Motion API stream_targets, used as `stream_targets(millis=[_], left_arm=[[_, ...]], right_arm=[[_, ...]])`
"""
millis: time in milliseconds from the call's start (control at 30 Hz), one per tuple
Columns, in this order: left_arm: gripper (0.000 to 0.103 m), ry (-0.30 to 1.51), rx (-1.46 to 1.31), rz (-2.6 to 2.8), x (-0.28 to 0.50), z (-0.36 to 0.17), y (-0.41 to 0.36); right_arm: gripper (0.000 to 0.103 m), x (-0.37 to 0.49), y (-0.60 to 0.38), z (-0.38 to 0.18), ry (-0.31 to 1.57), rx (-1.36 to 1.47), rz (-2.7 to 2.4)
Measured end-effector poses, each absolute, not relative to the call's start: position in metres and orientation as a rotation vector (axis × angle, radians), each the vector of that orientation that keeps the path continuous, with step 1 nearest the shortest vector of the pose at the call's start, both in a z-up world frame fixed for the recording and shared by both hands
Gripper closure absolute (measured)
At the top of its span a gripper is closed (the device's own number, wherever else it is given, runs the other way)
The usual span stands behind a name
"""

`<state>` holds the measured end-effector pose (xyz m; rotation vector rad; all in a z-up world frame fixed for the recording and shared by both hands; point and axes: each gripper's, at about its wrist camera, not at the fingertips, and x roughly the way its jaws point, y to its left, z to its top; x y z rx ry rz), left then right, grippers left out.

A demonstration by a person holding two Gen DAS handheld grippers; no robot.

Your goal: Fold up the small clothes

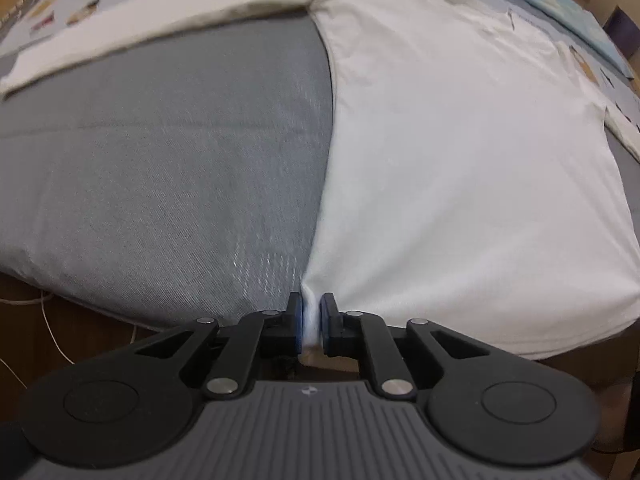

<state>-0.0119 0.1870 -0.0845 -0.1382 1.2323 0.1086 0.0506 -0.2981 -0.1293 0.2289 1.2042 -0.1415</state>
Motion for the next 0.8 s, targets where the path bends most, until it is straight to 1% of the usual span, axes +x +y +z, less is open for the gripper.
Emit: stream_targets(millis=[67,133,167,267,333,367,400,433,467,633,700,733,800], left_arm=[[0.086,1.176,-0.077,0.120,-0.012,-0.075,0.182],[0.085,1.107,-0.014,0.094,-0.012,-0.064,0.172],[0.085,1.084,-0.009,0.070,-0.012,-0.060,0.169],[0.085,1.064,-0.042,0.003,-0.009,-0.057,0.162],[0.081,1.129,-0.057,-0.008,-0.005,-0.069,0.161],[0.074,1.187,-0.056,-0.002,-0.003,-0.078,0.162],[0.074,1.250,-0.048,0.005,-0.001,-0.089,0.161],[0.073,1.276,-0.034,0.008,-0.002,-0.095,0.161],[0.073,1.266,-0.024,0.007,-0.002,-0.093,0.160],[0.073,1.187,-0.044,-0.014,-0.002,-0.075,0.159],[0.072,1.225,-0.046,-0.009,0.000,-0.081,0.158],[0.072,1.263,-0.022,0.004,0.001,-0.089,0.157],[0.070,1.259,0.004,0.003,0.000,-0.091,0.153]], right_arm=[[0.094,0.051,-0.296,-0.126,1.192,0.225,-0.150],[0.082,0.048,-0.300,-0.121,1.175,0.223,-0.167],[0.080,0.047,-0.300,-0.118,1.155,0.218,-0.179],[0.079,0.051,-0.303,-0.112,1.103,0.220,-0.164],[0.076,0.048,-0.305,-0.110,1.094,0.210,-0.143],[0.074,0.049,-0.303,-0.113,1.114,0.191,-0.140],[0.068,0.051,-0.302,-0.119,1.147,0.174,-0.144],[0.066,0.052,-0.301,-0.127,1.197,0.162,-0.148],[0.066,0.051,-0.300,-0.133,1.227,0.153,-0.154],[0.064,0.050,-0.299,-0.121,1.157,0.153,-0.150],[0.064,0.051,-0.297,-0.128,1.205,0.127,-0.141],[0.062,0.049,-0.297,-0.133,1.232,0.101,-0.142],[0.059,0.049,-0.293,-0.129,1.214,0.055,-0.146]])
